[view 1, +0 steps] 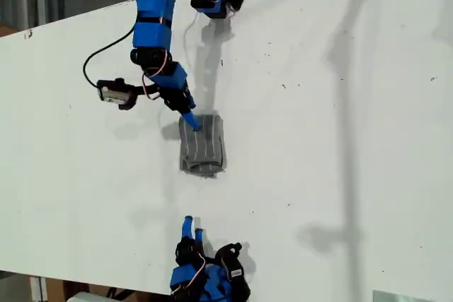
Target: Grasp corners of a square towel and fold twice.
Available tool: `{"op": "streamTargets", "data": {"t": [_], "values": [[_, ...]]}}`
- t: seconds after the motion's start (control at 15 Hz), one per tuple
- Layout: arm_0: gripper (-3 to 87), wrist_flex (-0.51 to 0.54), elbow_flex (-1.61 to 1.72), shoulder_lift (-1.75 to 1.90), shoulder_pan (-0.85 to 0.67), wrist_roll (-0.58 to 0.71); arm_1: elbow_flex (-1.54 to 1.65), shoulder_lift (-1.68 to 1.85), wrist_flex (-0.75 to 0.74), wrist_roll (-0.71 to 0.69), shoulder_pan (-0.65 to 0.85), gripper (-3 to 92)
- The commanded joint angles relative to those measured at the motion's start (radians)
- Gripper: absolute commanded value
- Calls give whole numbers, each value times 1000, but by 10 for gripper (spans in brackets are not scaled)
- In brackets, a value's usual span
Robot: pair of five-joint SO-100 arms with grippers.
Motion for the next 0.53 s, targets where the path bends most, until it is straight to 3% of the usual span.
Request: {"op": "streamTargets", "data": {"t": [0.0, 0.13, 0.27, 0.47], "values": [[254, -5, -2, 5, 46, -5, 431, 383, -114, 202, -153, 327], [266, 3, -8, 6, 127, -41, 683, 637, -175, 382, -316, 328], [281, -2, -3, 8, 201, -86, 859, 857, -147, 494, -388, 331], [293, -15, 11, 8, 267, -104, 976, 1224, 106, 509, -325, 324]]}}
